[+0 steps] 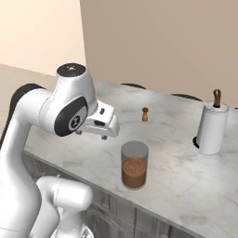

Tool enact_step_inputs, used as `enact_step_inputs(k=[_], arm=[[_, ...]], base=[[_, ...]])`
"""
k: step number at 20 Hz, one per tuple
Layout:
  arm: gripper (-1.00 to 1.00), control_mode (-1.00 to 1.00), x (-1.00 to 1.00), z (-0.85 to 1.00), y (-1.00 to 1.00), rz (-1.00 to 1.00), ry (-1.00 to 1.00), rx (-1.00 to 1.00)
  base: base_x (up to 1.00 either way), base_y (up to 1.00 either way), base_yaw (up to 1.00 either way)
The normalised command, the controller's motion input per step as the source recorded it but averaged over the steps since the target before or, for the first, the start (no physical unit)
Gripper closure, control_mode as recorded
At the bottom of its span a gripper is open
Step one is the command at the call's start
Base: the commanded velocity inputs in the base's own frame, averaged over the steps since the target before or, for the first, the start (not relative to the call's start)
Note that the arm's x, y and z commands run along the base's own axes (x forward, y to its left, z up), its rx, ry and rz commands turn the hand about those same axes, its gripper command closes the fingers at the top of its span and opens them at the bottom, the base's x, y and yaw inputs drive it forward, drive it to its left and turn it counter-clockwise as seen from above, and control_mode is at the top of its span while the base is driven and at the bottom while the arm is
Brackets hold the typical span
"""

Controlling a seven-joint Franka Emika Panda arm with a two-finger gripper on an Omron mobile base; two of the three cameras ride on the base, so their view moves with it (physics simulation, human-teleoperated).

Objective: Pick the jar and jar from the dining table and place them in the open cabinet. Close the cabinet after placing the objects.

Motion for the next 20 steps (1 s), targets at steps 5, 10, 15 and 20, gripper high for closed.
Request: enact_step_inputs(k=[5,10,15,20], arm=[[-1.00,-1.00,0.38,-0.29,0.00,0.00,-0.01,0.00],[-1.00,-1.00,0.26,-0.11,-0.02,0.00,0.00,0.00],[-1.00,-1.00,0.08,-0.08,-0.01,0.00,0.00,0.00],[-1.00,-1.00,0.00,-0.06,-0.11,0.00,0.00,0.00]], base=[[0.00,0.00,0.00],[0.00,0.00,0.00],[0.00,0.00,0.00],[0.00,0.00,0.00]])
